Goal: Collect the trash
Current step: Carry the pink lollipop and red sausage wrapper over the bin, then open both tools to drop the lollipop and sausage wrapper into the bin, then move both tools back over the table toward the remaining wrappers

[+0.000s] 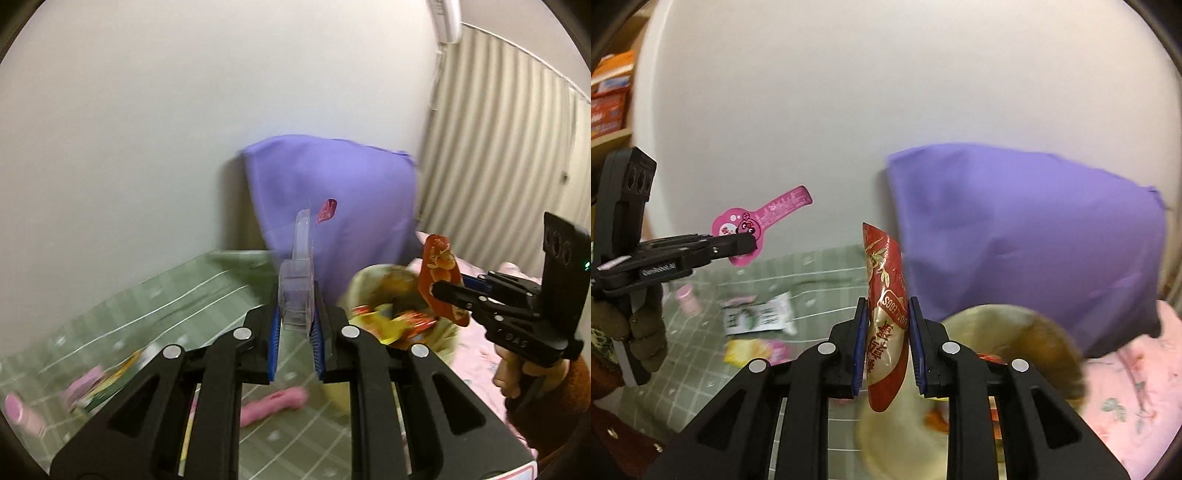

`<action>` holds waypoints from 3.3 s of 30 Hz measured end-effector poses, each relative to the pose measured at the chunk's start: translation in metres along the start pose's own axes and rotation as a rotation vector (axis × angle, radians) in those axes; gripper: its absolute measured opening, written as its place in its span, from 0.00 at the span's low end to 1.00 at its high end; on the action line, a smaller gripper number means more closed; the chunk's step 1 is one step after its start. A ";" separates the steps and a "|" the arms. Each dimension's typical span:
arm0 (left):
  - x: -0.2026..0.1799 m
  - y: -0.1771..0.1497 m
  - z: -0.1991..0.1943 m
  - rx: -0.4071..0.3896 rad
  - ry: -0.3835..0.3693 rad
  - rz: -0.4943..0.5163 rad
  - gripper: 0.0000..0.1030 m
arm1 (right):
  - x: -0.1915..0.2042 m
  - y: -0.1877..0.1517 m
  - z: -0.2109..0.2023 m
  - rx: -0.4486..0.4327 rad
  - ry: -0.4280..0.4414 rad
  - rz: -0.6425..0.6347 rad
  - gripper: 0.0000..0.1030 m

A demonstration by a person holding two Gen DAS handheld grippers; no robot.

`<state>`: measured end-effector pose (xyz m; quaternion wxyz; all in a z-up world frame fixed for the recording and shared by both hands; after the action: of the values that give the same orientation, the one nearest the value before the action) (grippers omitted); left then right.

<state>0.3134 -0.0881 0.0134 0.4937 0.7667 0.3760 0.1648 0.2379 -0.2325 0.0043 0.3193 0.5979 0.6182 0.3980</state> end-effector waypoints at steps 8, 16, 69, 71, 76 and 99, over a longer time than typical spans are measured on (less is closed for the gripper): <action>-0.045 0.022 0.035 0.017 -0.128 0.068 0.13 | -0.042 0.001 -0.018 -0.001 -0.104 0.065 0.20; -0.061 0.011 0.076 0.087 -0.220 0.040 0.13 | -0.072 -0.003 -0.025 0.003 -0.179 0.098 0.20; -0.075 -0.023 0.149 0.224 -0.199 0.053 0.51 | -0.130 -0.094 0.040 0.197 -0.184 0.280 0.48; -0.072 -0.023 0.141 0.214 -0.181 0.057 0.53 | -0.129 -0.092 0.037 0.189 -0.194 0.277 0.48; -0.062 -0.031 0.121 0.201 -0.155 0.044 0.53 | -0.121 -0.082 0.028 0.154 -0.180 0.285 0.48; 0.161 -0.149 0.003 0.235 0.324 -0.303 0.54 | 0.021 -0.055 0.063 0.153 0.171 0.105 0.59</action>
<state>0.3607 0.0637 -0.1382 0.3538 0.7171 0.5775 0.1648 0.2643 -0.2025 -0.0726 0.1974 0.6159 0.6396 0.4155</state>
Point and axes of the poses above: each gripper's, at about its wrist camera, not at the fingertips, and z roughly the way its jaws point, x to its left, y to its top, the point moved 8 cm from there along z, roughly the way its jaws point, and after that the axes turned 5 degrees about z, right-handed, at the moved point
